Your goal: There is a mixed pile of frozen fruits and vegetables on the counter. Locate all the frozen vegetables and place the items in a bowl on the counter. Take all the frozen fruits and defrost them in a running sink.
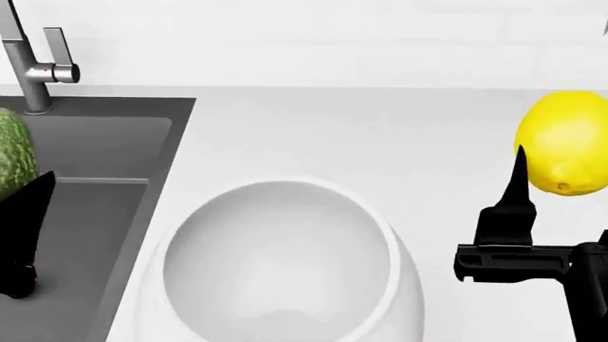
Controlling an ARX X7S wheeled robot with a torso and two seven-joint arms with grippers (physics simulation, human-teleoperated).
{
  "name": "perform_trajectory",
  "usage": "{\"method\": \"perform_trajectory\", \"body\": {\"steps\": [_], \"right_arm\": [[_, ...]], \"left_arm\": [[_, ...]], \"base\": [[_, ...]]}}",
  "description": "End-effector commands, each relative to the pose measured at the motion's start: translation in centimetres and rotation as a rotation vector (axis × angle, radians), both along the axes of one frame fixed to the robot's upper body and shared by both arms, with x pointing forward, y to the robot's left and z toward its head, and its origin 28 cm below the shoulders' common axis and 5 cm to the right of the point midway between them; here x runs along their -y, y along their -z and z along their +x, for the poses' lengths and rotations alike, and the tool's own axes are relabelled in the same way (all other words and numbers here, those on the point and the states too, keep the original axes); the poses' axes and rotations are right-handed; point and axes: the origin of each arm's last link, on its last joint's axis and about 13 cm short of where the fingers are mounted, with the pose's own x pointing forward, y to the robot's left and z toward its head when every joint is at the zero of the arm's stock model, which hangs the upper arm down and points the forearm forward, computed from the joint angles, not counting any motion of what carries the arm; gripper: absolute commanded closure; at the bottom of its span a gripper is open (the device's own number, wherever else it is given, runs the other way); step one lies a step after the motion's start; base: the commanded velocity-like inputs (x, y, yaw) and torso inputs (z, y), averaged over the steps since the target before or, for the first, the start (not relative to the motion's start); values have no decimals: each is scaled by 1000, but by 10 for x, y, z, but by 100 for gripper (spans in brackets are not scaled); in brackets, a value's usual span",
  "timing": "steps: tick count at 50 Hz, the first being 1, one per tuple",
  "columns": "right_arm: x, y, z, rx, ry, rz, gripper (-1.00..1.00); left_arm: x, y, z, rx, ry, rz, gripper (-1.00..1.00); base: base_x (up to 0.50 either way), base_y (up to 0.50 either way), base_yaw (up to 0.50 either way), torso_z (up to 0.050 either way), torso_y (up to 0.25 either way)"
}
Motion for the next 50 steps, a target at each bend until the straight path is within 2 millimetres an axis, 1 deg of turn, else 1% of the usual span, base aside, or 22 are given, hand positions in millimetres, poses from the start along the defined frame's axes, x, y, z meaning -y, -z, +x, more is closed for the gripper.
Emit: {"method": "perform_trajectory", "body": {"steps": [1, 2, 6, 7, 9, 10, 17, 24, 30, 34, 40, 45, 50], "right_arm": [[7, -4, 2, 20, 17, -2, 100], [8, -5, 2, 24, 20, 0, 100], [8, -6, 1, 24, 18, 0, 100], [8, -6, 2, 21, 18, -2, 100], [8, -6, 2, 20, 18, -1, 100], [8, -6, 2, 20, 19, -1, 100], [9, -4, 2, 12, 20, 5, 100], [9, -3, 1, 6, 19, 5, 100], [6, -1, 2, 8, 13, 3, 100], [6, 0, 2, 4, 9, 6, 100], [4, 6, 1, -8, 5, 8, 100], [4, 5, 1, -10, 4, 12, 100], [5, 6, 0, -14, 4, 12, 100]], "left_arm": [[15, -47, -3, 63, 184, -93, 100], [18, -54, -2, 69, 216, -112, 100], [26, -60, 1, 48, 309, -112, 100], [31, -65, 2, 35, 360, -116, 100], [38, -69, 4, 24, 407, -111, 100], [42, -71, 4, 13, 437, -138, 100], [57, -74, 9, -52, 553, -153, 100], [71, -71, 19, -125, 640, -190, 100], [78, -64, 28, -144, 653, -208, 100], [78, -67, 38, -158, 643, -224, 100], [79, -66, 44, -156, 600, -224, 100], [81, -68, 50, -160, 588, -235, 100], [84, -60, 58, -198, 585, -226, 100]], "base": [[0, 0, 0, 0, 0], [0, 0, 0, 0, 0], [0, 0, 0, 0, 0], [0, 0, 0, 0, 0], [0, 0, 0, 0, 0], [0, 0, 0, 0, 0], [0, 0, 0, 0, 0], [0, 0, 0, 0, 1], [0, 0, 0, 0, 0], [0, 0, 0, 0, 0], [0, 0, 0, 0, 0], [0, 0, 0, 0, 0], [0, 0, 0, 0, 0]]}}
